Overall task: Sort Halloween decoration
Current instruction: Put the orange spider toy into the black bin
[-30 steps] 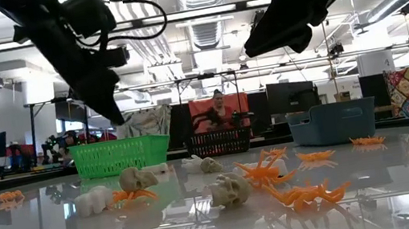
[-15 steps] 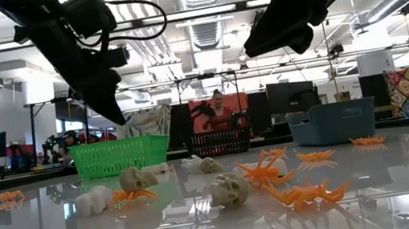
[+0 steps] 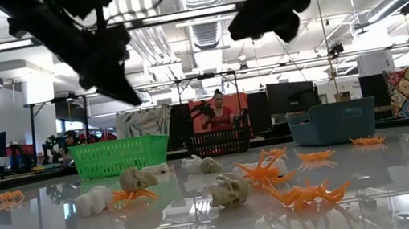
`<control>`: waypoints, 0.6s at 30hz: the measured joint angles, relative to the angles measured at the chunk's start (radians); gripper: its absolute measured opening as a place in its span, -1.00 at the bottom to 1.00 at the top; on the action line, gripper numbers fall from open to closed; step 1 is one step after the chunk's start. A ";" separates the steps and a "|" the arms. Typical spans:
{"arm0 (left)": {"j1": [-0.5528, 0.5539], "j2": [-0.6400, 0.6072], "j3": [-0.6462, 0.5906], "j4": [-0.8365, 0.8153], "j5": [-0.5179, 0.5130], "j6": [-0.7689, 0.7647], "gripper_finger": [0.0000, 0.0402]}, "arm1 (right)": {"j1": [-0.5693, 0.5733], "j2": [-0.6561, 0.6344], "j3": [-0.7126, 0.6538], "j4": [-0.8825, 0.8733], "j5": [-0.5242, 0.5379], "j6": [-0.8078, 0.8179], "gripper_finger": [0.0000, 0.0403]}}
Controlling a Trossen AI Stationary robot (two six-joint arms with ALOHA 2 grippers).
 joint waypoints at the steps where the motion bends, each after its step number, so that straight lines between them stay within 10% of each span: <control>1: -0.021 0.000 -0.001 0.028 0.000 0.008 -0.30 | 0.000 0.000 0.005 -0.001 0.001 -0.029 -0.66; 9: -0.172 0.000 -0.002 0.195 0.001 0.090 -0.30 | 0.000 0.000 0.013 -0.026 -0.037 -0.185 -0.66; 18: -0.252 0.000 -0.002 0.270 0.000 0.158 -0.30 | 0.055 0.007 0.013 -0.323 -0.115 -0.001 -0.66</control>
